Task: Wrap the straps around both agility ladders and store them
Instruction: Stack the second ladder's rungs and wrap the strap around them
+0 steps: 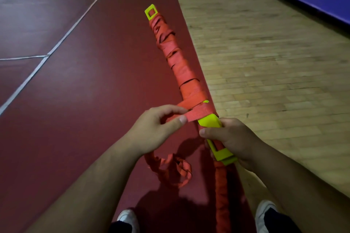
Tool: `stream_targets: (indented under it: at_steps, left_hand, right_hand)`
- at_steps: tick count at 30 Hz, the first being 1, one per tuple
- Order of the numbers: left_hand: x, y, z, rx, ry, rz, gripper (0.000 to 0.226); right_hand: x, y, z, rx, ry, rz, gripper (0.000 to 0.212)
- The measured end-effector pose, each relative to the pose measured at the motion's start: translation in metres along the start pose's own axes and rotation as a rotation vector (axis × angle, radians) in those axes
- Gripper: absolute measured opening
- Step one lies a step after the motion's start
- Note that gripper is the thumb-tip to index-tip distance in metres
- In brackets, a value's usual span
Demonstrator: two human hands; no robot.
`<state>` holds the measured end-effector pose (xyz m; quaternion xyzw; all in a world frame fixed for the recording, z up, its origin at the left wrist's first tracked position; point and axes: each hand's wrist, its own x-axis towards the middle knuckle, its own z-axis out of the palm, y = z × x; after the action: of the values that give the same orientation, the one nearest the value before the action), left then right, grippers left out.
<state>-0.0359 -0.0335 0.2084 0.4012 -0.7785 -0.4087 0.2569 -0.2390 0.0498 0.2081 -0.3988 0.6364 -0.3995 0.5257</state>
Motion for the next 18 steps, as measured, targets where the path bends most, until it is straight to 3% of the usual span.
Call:
stream_targets:
  at_steps: [3,8,11,15,18]
  left_hand:
    - [0.000,-0.002,0.002,0.055,0.014,0.022,0.026]
    - [-0.005,0.009,0.009,-0.286,0.057,0.037,0.020]
    - [-0.005,0.020,0.016,-0.375,0.113,0.022,0.021]
    - [-0.001,0.025,0.020,-0.291,0.248,0.010,0.018]
    - [0.003,0.010,0.013,-0.230,0.253,-0.102,0.004]
  right_hand:
    - [0.001,0.001,0.000,-0.012,-0.003,0.001,0.028]
    - [0.006,0.004,-0.002,-0.022,0.012,0.019,0.037]
    - [0.010,0.007,0.001,-0.043,0.034,0.041,0.046]
    - [0.012,0.010,0.004,-0.084,0.058,0.028,0.027]
    - [0.009,0.009,0.003,-0.041,0.026,0.034,0.016]
